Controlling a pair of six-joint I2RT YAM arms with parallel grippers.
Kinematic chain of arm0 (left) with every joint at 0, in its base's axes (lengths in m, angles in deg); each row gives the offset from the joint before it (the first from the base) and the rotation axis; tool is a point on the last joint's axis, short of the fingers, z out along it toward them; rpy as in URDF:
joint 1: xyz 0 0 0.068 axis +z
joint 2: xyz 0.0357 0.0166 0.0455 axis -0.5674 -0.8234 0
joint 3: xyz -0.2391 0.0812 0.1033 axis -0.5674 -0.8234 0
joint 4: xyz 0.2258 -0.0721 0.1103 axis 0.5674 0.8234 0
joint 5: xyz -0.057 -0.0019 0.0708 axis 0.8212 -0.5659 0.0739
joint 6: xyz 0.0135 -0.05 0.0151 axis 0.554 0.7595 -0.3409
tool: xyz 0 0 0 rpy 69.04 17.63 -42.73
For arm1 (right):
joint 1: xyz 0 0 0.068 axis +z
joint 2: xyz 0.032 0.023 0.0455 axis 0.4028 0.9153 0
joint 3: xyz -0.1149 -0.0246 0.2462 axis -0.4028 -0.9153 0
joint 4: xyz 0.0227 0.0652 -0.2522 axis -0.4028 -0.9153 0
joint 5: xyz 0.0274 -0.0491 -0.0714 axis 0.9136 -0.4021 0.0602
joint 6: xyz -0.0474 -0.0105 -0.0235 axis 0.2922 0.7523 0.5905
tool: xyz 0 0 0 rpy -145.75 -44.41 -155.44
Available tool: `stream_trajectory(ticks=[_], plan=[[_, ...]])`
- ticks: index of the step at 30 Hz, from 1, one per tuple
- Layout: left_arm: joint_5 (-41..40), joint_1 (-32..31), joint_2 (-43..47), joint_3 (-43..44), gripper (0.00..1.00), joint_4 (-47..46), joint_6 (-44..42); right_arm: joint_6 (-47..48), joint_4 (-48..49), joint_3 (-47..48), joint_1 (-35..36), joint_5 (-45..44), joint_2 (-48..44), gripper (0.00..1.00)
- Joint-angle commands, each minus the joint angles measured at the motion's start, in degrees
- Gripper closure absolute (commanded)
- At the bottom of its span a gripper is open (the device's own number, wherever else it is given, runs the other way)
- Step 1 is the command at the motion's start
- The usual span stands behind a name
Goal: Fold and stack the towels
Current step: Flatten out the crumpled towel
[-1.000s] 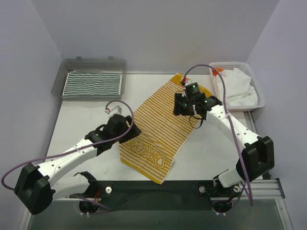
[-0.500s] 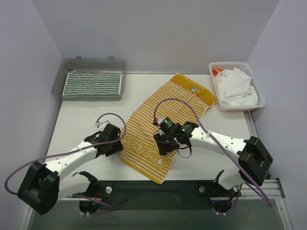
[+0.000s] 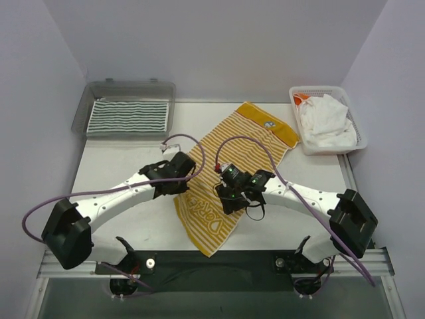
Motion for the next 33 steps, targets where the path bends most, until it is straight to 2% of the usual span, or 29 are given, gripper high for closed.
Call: stream_trajectory(ticks=[1, 3, 5, 9, 11, 16, 20, 23, 29, 32, 33], plan=[[-8.05, -7.85, -3.54, 9.69, 0.82, 5.90, -2.09, -1.84, -0.64, -1.43, -0.50, -6.24, -4.31, 0.62], [-8.49, -9.63, -4.78, 11.63, 0.54, 7.84, -1.40, -2.72, -0.37, -1.96, -1.03, -6.44, -5.97, 0.62], [-8.49, -9.81, -4.35, 10.42, 0.33, 7.75, -0.34, -2.90, -0.20, -2.58, -1.73, -6.44, -6.94, 0.61], [-10.16, -8.24, -0.49, 6.02, 0.21, 7.58, 1.41, -2.46, -0.20, -3.11, -1.82, -8.11, -8.00, 0.61], [-9.90, -7.18, 2.85, 2.77, 0.20, 6.09, 2.73, -2.37, -0.02, -3.11, -1.73, -7.58, -7.74, 0.61], [-0.08, 1.78, 10.14, -6.72, 0.24, -4.18, 4.05, -1.58, -0.02, -2.41, -1.47, -7.05, -6.07, 0.61], [4.50, 2.94, 11.56, -11.03, 0.25, -15.33, 5.20, -1.76, 0.15, -2.67, -1.38, -5.38, -5.54, 0.61], [6.44, 3.64, 9.63, -11.39, 0.25, -20.27, 6.34, -1.67, 0.15, -2.58, -1.38, -5.38, -5.63, 0.61], [8.38, 5.48, 2.08, -9.19, 0.25, -23.62, 7.57, -1.85, 0.15, -2.85, -1.30, -5.47, -6.16, 0.61], [8.64, 5.75, -1.44, -7.88, 0.32, -23.63, 7.83, -1.93, 0.07, -3.02, -1.38, -5.56, -6.51, 0.61], [8.82, 5.75, -2.75, -7.61, 0.37, -23.71, 7.83, -1.93, 0.24, -3.02, -1.38, -5.56, -6.51, 0.61]])
